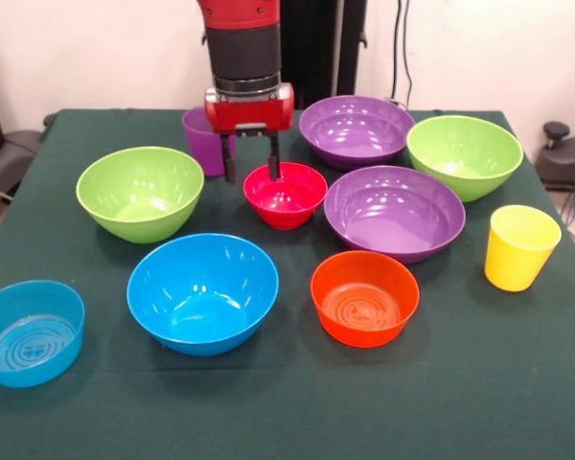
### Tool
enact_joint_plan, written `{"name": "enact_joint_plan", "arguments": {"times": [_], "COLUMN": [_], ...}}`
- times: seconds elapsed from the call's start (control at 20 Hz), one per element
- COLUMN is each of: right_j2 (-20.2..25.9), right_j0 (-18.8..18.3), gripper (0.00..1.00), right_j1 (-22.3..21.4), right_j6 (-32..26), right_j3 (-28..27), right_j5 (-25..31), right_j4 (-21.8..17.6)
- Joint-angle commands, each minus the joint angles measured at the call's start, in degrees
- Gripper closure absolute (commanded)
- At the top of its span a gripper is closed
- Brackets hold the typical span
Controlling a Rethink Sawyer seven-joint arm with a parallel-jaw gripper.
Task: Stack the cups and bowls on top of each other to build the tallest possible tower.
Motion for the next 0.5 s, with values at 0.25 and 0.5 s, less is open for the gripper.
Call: {"name": "enact_joint_plan", "arguments": {"times": [0.25,0.5], "right_j2": [0.8,0.4], "right_j0": [1.7,2.6], "gripper": [0.00,0.00], "right_j1": [9.8,13.0], "right_j6": [5.4,5.7], "right_j3": [-3.5,-5.4], "right_j5": [-7.8,-10.0], "right_j4": [-5.1,-4.7]}}
